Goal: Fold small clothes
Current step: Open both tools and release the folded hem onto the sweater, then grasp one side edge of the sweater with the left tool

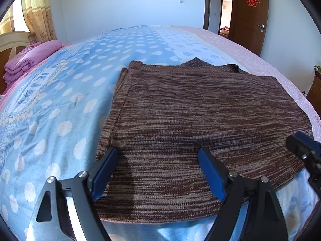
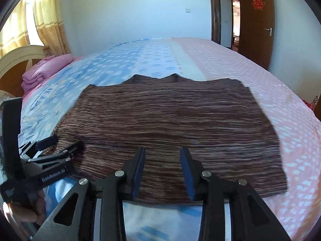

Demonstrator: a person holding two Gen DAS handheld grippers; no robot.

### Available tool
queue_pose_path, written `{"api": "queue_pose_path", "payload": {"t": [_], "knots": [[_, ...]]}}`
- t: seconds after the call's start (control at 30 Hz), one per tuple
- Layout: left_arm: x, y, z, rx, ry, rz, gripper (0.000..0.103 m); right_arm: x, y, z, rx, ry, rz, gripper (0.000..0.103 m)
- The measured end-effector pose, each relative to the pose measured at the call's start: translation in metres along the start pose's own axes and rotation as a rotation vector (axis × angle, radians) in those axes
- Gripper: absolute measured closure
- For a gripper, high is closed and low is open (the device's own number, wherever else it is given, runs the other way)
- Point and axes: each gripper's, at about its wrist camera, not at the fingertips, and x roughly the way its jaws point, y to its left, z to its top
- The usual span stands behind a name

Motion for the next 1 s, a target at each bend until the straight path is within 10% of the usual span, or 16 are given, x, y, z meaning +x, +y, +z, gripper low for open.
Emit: {"api": "queue_pose_path", "payload": {"t": [0.33, 0.67, 1.0], "knots": [[-0.002, 0.003, -0.001, -0.021, -0.001, -0.033, 0.012, 0.013, 0.010, -0.020, -0.038, -0.004, -0.001, 0.054], [-0.059, 0.056, -0.047, -0.364, -0.075, -0.091, 0.012, 0.009, 0.003, -0.023, 0.005, -0.037, 0.105, 0.037], [-0.056, 0.052, -0.057, -0.474, -0.051, -0.141, 0.011, 0.008, -0.003, -0.024, 0.034, -0.049, 0.141, 0.037]]}}
